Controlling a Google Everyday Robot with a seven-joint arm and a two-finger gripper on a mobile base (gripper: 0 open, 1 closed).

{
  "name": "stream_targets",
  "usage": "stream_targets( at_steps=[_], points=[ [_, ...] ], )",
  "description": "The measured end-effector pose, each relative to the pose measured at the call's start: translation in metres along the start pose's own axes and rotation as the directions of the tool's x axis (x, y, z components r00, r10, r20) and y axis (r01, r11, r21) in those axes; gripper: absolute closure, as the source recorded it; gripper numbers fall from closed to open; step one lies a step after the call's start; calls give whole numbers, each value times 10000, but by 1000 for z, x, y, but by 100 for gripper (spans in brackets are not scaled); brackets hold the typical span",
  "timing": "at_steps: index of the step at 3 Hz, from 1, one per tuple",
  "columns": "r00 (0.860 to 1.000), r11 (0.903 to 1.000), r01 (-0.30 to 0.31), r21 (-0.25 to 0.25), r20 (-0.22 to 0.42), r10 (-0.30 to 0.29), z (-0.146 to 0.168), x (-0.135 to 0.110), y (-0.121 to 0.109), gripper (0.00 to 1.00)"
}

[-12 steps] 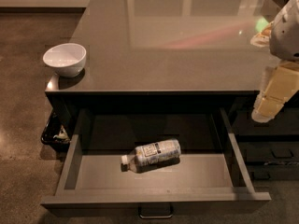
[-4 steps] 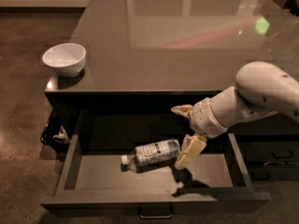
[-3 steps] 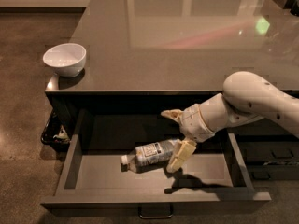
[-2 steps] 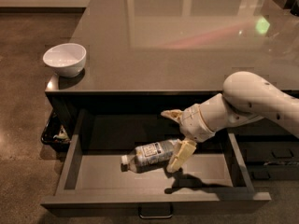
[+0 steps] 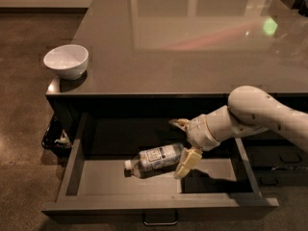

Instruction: Pick blue plastic bottle from top drawer and place on counter

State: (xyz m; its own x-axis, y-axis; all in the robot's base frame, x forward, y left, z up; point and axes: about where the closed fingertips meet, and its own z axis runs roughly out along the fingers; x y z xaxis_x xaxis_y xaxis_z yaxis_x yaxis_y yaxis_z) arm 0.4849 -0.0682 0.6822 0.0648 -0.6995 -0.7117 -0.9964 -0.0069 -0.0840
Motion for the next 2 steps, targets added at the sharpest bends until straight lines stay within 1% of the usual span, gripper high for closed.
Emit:
stream_targets(
  at_steps=[1, 2],
  points=[
    [9998, 9984, 90, 566, 182, -101, 12, 14, -15, 0],
    [9992, 9967, 160, 797, 340, -188, 26, 13, -28, 0]
  ],
)
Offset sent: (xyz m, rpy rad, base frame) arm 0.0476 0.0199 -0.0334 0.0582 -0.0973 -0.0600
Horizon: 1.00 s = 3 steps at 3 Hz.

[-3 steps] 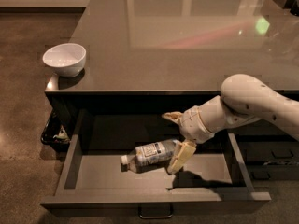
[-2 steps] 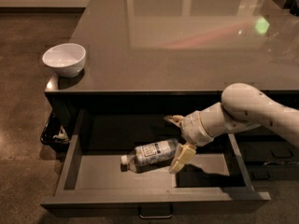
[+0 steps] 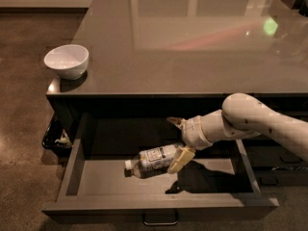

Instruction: Pick blue plastic bottle from top drawer and place on counter

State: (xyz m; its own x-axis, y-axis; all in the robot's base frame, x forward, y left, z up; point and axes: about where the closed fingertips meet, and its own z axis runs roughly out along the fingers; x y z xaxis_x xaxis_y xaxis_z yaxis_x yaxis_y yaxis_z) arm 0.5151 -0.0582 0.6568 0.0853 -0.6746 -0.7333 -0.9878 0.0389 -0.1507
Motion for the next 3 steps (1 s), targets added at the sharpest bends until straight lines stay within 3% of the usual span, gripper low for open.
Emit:
stream_targets(
  at_steps=[2, 3],
  points=[
    [9998, 9999, 120, -55, 143, -120, 32, -5, -3, 0],
    [9999, 9987, -136, -493, 17, 137, 44, 5, 7, 0]
  ],
)
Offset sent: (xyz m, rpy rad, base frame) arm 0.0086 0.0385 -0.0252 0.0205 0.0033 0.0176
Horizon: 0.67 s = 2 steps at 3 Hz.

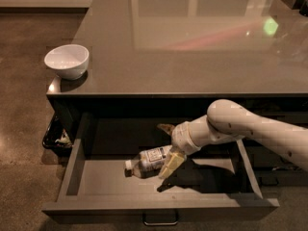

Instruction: Pick blue plastic bottle from top drawer and place on counter

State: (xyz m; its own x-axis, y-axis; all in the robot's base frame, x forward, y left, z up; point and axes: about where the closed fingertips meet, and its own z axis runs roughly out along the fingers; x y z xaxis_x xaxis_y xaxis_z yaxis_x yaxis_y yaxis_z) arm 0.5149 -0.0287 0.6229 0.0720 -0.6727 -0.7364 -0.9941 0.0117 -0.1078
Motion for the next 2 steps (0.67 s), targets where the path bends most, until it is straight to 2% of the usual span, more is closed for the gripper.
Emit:
stream_targets(
  at_steps=[1, 2],
  points=[
    [9994, 9991, -331, -255, -136, 327, 5, 13, 13, 0],
    [9984, 9977, -564, -368, -6, 564, 7, 19, 21, 16]
  ],
)
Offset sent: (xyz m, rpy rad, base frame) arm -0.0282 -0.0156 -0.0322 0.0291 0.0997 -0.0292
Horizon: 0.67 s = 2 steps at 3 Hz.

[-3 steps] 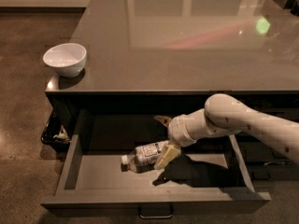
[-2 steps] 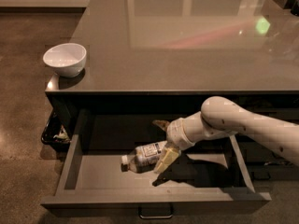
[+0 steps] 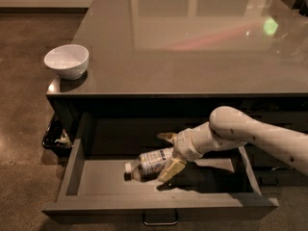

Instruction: Pick blue plastic bottle from top drawer and place on counter

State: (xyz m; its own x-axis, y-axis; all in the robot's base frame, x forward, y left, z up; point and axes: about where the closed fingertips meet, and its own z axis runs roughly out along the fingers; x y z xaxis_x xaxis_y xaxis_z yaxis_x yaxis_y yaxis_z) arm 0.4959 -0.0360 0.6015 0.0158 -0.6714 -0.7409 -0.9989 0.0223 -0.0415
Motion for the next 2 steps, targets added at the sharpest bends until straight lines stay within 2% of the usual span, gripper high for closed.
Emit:
stream_targets(
  at_steps=[2],
  points=[
    [10000, 10000, 2, 1, 1, -2, -4, -5, 0, 63]
  ],
)
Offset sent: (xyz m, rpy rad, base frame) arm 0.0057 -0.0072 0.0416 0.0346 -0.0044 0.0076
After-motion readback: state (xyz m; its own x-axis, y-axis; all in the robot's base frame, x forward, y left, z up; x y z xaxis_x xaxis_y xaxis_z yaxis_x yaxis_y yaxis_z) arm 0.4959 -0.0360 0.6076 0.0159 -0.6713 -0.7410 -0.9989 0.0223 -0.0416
